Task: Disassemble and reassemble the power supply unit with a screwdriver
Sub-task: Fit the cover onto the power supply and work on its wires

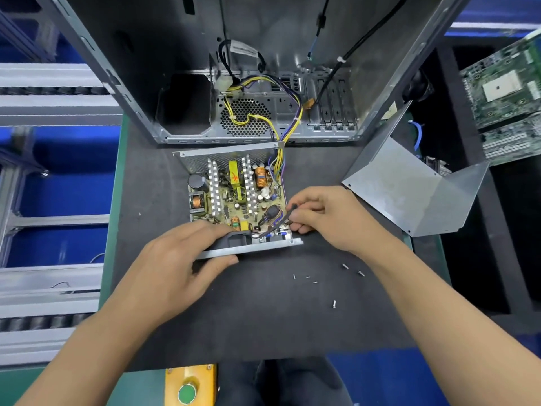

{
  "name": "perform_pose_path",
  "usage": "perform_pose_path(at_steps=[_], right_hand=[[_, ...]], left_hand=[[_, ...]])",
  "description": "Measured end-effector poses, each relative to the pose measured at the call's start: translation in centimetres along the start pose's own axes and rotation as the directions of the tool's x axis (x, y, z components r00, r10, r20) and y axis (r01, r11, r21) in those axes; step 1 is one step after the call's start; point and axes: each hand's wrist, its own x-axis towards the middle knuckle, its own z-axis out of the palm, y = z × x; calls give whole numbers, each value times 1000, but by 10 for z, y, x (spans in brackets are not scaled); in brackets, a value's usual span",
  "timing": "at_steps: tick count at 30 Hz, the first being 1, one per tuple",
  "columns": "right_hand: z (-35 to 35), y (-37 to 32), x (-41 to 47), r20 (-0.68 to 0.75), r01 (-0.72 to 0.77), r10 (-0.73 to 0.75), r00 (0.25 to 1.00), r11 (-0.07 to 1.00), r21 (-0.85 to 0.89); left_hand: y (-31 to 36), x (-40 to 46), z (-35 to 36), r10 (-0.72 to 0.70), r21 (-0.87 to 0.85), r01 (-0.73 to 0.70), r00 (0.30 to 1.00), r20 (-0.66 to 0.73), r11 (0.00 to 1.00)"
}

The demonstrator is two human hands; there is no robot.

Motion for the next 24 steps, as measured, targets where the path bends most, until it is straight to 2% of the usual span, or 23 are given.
perform_pose_path(at_steps=[4,9,15,24], right_hand=[[2,2,-1,-4,-8,8,1000,1000,19],[5,1,1,32,-37,39,999,997,-65],[10,-2,-1,-20,-70,68,997,991,-115],[15,-19,-5,-74,-49,26,997,943,-328]], left_hand=[[1,0,0,-9,-8,9,1000,2,1000],[2,0,0,-23,-15,23,1000,10,1000],[3,0,0,-37,-26,37,999,7,999],[1,-1,1,-26,-30,26,1000,-4,999]])
